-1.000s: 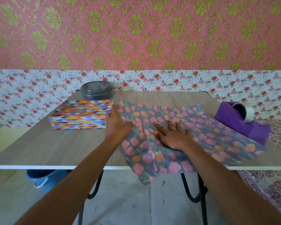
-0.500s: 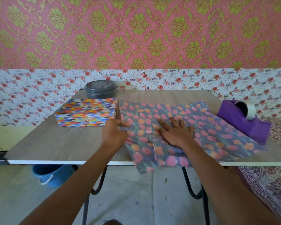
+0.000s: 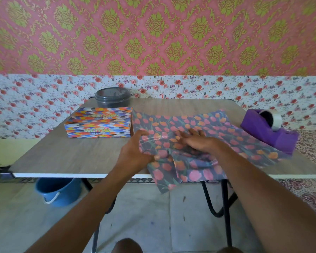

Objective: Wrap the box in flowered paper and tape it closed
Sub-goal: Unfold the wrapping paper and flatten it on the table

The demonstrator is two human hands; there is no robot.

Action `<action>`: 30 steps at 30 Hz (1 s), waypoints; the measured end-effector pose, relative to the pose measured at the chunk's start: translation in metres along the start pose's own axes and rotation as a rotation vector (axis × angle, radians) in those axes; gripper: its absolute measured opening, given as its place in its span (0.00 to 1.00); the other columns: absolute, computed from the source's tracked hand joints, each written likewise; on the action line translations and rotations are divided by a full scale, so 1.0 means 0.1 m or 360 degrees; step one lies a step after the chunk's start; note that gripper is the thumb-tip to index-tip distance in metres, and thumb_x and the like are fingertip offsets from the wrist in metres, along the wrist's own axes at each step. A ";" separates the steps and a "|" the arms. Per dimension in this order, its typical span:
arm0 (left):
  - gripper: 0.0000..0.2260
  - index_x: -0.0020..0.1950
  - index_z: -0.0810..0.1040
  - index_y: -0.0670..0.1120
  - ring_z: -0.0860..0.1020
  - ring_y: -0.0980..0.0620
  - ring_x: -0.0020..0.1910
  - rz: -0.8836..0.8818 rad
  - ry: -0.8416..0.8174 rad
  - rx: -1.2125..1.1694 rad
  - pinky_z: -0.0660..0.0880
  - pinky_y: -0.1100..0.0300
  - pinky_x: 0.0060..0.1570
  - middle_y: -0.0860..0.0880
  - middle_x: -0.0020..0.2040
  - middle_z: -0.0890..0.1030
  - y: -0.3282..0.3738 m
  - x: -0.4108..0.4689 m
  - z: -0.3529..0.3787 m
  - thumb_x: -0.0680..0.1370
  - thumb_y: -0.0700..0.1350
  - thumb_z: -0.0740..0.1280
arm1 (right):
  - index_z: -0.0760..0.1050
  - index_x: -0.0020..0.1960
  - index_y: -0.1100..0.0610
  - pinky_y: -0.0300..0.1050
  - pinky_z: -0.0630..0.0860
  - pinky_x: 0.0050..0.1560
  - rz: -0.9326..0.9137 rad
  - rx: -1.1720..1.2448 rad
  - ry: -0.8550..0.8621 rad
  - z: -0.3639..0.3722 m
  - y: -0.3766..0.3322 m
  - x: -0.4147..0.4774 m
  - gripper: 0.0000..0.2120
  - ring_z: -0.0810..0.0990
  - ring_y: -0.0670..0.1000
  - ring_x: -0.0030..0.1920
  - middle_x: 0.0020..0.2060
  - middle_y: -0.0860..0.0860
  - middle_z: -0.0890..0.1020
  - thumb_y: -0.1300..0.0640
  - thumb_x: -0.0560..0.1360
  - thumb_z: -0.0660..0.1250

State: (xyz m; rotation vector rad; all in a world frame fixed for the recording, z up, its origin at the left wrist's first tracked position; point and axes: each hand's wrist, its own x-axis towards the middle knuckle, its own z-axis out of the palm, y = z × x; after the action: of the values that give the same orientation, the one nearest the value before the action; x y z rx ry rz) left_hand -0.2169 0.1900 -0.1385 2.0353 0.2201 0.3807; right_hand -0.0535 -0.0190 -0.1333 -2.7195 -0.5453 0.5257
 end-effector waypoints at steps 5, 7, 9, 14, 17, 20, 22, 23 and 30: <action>0.30 0.61 0.73 0.53 0.80 0.57 0.45 -0.0078 0.0202 -0.0093 0.77 0.64 0.41 0.54 0.49 0.81 -0.03 0.10 0.05 0.64 0.41 0.83 | 0.48 0.78 0.27 0.74 0.35 0.73 -0.0054 -0.0294 0.0171 0.16 -0.02 -0.27 0.29 0.37 0.60 0.81 0.82 0.43 0.39 0.25 0.78 0.41; 0.29 0.61 0.70 0.52 0.80 0.58 0.43 -0.0170 0.0260 -0.0145 0.76 0.61 0.41 0.52 0.49 0.82 -0.04 0.14 0.05 0.66 0.43 0.82 | 0.44 0.77 0.26 0.74 0.38 0.75 -0.0036 -0.0335 0.0187 0.30 -0.01 -0.33 0.28 0.38 0.59 0.82 0.83 0.44 0.40 0.25 0.78 0.39; 0.27 0.59 0.69 0.53 0.82 0.54 0.44 -0.0217 0.0245 -0.0168 0.80 0.57 0.43 0.50 0.49 0.83 -0.06 0.13 0.05 0.68 0.48 0.81 | 0.41 0.77 0.26 0.73 0.39 0.75 -0.0005 -0.0331 0.0197 0.35 0.01 -0.30 0.28 0.38 0.59 0.82 0.83 0.44 0.40 0.26 0.78 0.38; 0.29 0.53 0.68 0.58 0.85 0.49 0.44 -0.0252 0.0019 -0.0273 0.82 0.53 0.34 0.48 0.49 0.84 -0.13 0.07 0.05 0.66 0.40 0.83 | 0.42 0.79 0.31 0.72 0.38 0.75 0.0100 -0.0260 0.0207 0.34 -0.04 -0.21 0.32 0.39 0.58 0.82 0.82 0.44 0.39 0.24 0.77 0.39; 0.24 0.53 0.67 0.53 0.80 0.51 0.34 -0.0302 -0.0033 -0.0333 0.79 0.58 0.28 0.43 0.44 0.81 -0.09 0.07 0.02 0.71 0.34 0.77 | 0.44 0.79 0.29 0.72 0.39 0.75 0.0126 -0.0229 0.0302 0.38 -0.04 -0.20 0.31 0.41 0.57 0.82 0.83 0.44 0.42 0.24 0.77 0.40; 0.22 0.59 0.66 0.43 0.73 0.55 0.23 -0.0408 -0.0097 -0.0328 0.69 0.64 0.19 0.43 0.34 0.76 -0.07 0.09 -0.12 0.74 0.32 0.74 | 0.44 0.78 0.29 0.71 0.39 0.75 0.0124 -0.0226 0.0308 0.37 -0.05 -0.22 0.32 0.41 0.57 0.83 0.83 0.44 0.43 0.23 0.76 0.39; 0.21 0.56 0.67 0.42 0.70 0.55 0.20 -0.0412 -0.0135 -0.0284 0.66 0.64 0.19 0.42 0.30 0.77 -0.10 0.10 -0.20 0.73 0.34 0.76 | 0.43 0.78 0.28 0.72 0.39 0.75 0.0117 -0.0234 0.0291 0.35 -0.06 -0.23 0.32 0.41 0.57 0.82 0.83 0.44 0.42 0.23 0.76 0.39; 0.19 0.53 0.69 0.42 0.70 0.54 0.20 -0.0384 -0.0135 -0.0251 0.66 0.64 0.20 0.42 0.28 0.77 -0.11 0.10 -0.22 0.72 0.35 0.77 | 0.43 0.78 0.28 0.72 0.39 0.75 0.0114 -0.0239 0.0295 0.34 -0.06 -0.24 0.32 0.41 0.57 0.82 0.83 0.44 0.42 0.23 0.76 0.38; 0.09 0.43 0.77 0.45 0.80 0.54 0.33 -0.0254 -0.0051 -0.0380 0.76 0.61 0.28 0.44 0.38 0.80 0.04 0.00 -0.17 0.74 0.38 0.76 | 0.45 0.79 0.30 0.72 0.37 0.75 0.0123 -0.0182 0.0274 0.34 -0.05 -0.30 0.36 0.41 0.57 0.82 0.83 0.43 0.43 0.21 0.73 0.37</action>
State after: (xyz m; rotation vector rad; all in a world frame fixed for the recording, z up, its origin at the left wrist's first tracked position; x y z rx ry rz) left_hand -0.2230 0.2023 -0.1275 1.7744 0.3011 0.2613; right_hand -0.0947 -0.0193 -0.1525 -2.8688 -0.4393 0.2830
